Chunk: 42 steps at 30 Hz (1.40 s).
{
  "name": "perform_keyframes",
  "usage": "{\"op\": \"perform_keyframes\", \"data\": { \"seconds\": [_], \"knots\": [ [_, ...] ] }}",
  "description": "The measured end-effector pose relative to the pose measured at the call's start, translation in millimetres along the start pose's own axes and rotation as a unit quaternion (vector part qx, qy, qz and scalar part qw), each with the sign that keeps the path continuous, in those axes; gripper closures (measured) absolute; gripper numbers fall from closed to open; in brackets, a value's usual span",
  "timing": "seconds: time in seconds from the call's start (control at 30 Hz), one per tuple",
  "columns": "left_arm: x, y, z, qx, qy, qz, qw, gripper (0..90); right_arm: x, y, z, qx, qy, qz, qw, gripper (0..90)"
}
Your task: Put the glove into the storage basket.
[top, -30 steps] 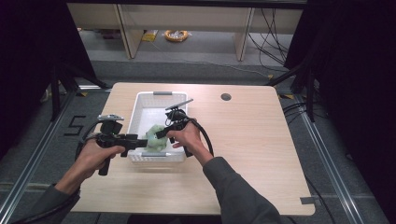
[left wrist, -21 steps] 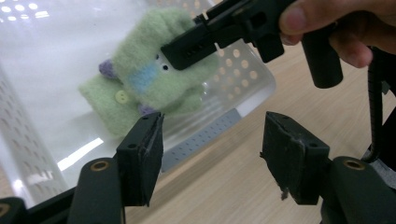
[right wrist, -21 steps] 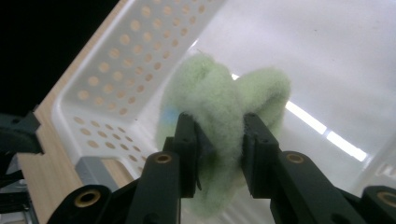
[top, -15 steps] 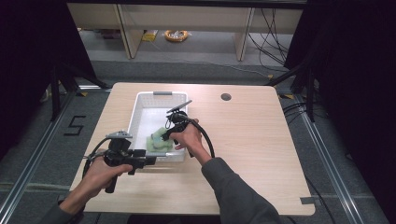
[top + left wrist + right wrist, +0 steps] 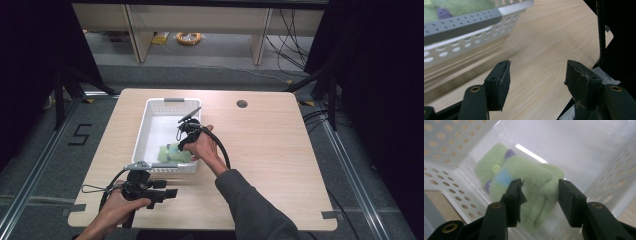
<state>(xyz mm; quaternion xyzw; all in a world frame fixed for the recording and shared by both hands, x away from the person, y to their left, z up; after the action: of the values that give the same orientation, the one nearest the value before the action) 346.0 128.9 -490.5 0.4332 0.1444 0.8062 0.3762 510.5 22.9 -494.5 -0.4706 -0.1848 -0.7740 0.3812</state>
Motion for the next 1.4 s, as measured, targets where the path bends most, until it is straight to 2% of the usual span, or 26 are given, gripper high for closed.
{"op": "perform_keyframes", "data": {
  "seconds": [0.03, 0.1, 0.13, 0.23, 0.3, 0.33, 0.37, 0.43, 0.57, 0.63, 0.67, 0.73, 0.8, 0.83, 1.03, 1.1, 1.17, 1.23, 1.27, 1.3, 1.33, 1.37, 1.4],
  "knots": [
    [-0.8, 0.3, -0.2, 0.0, 0.0, 0.001, 1.0, 36.3, -0.7, 1.4, 0.3, 0.01, 0.003, 0.0, 0.9999, 53.7],
    [-1.8, 1.2, -0.3, 0.001, 0.001, 0.001, 1.0, 36.0, 0.0, 1.8, 0.5, 0.007, 0.003, 0.001, 1.0, 53.8],
    [-1.8, 0.7, -0.3, -0.005, 0.0, 0.004, 1.0, 35.8, 1.4, 1.6, 1.0, 0.007, 0.003, -0.003, 1.0, 53.6],
    [-3.7, 1.9, 0.1, -0.01, 0.011, 0.012, 0.9998, 35.1, 6.2, 3.3, 3.0, 0.006, 0.007, -0.013, 0.9999, 50.6],
    [-4.6, 2.3, -0.4, -0.015, 0.008, 0.012, 0.9998, 34.2, 11.3, 4.8, 5.7, 0.011, 0.018, -0.017, 0.9996, 48.6],
    [-5.5, 3.1, -1.0, -0.015, 0.008, 0.013, 0.9998, 33.7, 13.8, 4.3, 6.0, 0.003, 0.019, -0.017, 0.9997, 48.4],
    [-7.0, 3.7, -1.3, -0.017, 0.01, 0.012, 0.9997, 33.2, 16.5, 6.5, 6.2, 0.009, 0.022, -0.023, 0.9995, 47.1],
    [-9.7, 5.1, -2.8, -0.018, 0.012, 0.013, 0.9997, 31.2, 23.9, 3.8, 9.0, 0.006, 0.043, -0.003, 0.999, 45.0],
    [-15.9, 6.7, -5.8, -0.036, 0.01, 0.021, 0.9991, 29.1, 37.7, 3.1, 6.7, 0.004, 0.064, 0.009, 0.9979, 42.3],
    [-20.2, 7.9, -6.7, -0.036, 0.012, 0.019, 0.9991, 28.2, 45.3, 2.8, 4.4, 0.011, 0.076, 0.015, 0.9969, 41.3],
    [-21.4, 7.9, -7.2, -0.037, 0.013, 0.022, 0.999, 27.9, 50.7, 1.6, 1.7, 0.003, 0.077, 0.02, 0.9968, 41.0],
    [-24.0, 7.4, -7.5, -0.039, 0.012, 0.022, 0.9989, 26.8, 57.0, 2.1, -0.9, 0.016, 0.093, 0.027, 0.9952, 40.8],
    [-26.5, 6.8, -8.0, -0.034, 0.013, 0.025, 0.999, 25.5, 63.9, 2.9, -5.5, 0.025, 0.102, 0.027, 0.9941, 40.3],
    [-27.7, 6.1, -8.2, -0.033, 0.014, 0.026, 0.999, 22.8, 67.8, 1.5, -9.0, 0.014, 0.108, 0.031, 0.9935, 40.0],
    [-29.9, 2.3, -11.8, -0.017, 0.016, 0.032, 0.9992, 16.2, 84.5, 5.4, -29.9, 0.015, 0.122, 0.04, 0.9917, 39.6],
    [-30.3, 0.1, -13.6, -0.019, 0.017, 0.032, 0.9992, 16.1, 90.3, 7.2, -39.7, 0.02, 0.126, 0.04, 0.991, 39.4],
    [-30.6, -1.9, -14.9, -0.021, 0.018, 0.039, 0.9989, 16.1, 93.6, 9.5, -47.2, 0.021, 0.134, 0.028, 0.9904, 39.2],
    [-30.5, -4.5, -16.8, -0.023, 0.016, 0.043, 0.9987, 16.0, 97.2, 11.3, -56.8, 0.021, 0.133, 0.037, 0.9902, 38.9],
    [-30.8, -5.4, -17.8, -0.019, 0.016, 0.043, 0.9988, 16.0, 99.7, 13.3, -63.3, 0.01, 0.13, 0.03, 0.9909, 38.8],
    [-31.0, -6.3, -18.3, -0.019, 0.016, 0.047, 0.9985, 16.0, 102.1, 15.3, -68.2, 0.015, 0.14, 0.034, 0.9894, 38.7],
    [-31.7, -7.0, -18.7, -0.021, 0.019, 0.05, 0.9984, 16.0, 103.9, 17.1, -72.0, 0.012, 0.138, 0.031, 0.9899, 38.6],
    [-32.0, -8.2, -19.4, -0.024, 0.015, 0.051, 0.9983, 16.0, 104.8, 18.1, -74.6, 0.013, 0.144, 0.037, 0.9888, 38.6],
    [-32.2, -9.1, -20.0, -0.028, 0.013, 0.056, 0.998, 16.0, 107.1, 19.1, -78.9, 0.004, 0.147, 0.036, 0.9885, 38.5]
  ]
}}
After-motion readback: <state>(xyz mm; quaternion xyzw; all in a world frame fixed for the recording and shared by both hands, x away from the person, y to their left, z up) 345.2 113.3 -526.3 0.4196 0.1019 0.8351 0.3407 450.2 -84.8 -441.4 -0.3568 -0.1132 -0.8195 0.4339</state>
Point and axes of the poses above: each handheld gripper's, and its own axes: x roughly backward along the jaws, z roughly out of its top, y roughly to its right, the point moved 6 cm from there along -x, roughly forward along the jaws, and after that the axes turned 10 degrees about x, right-handed, at the moved point
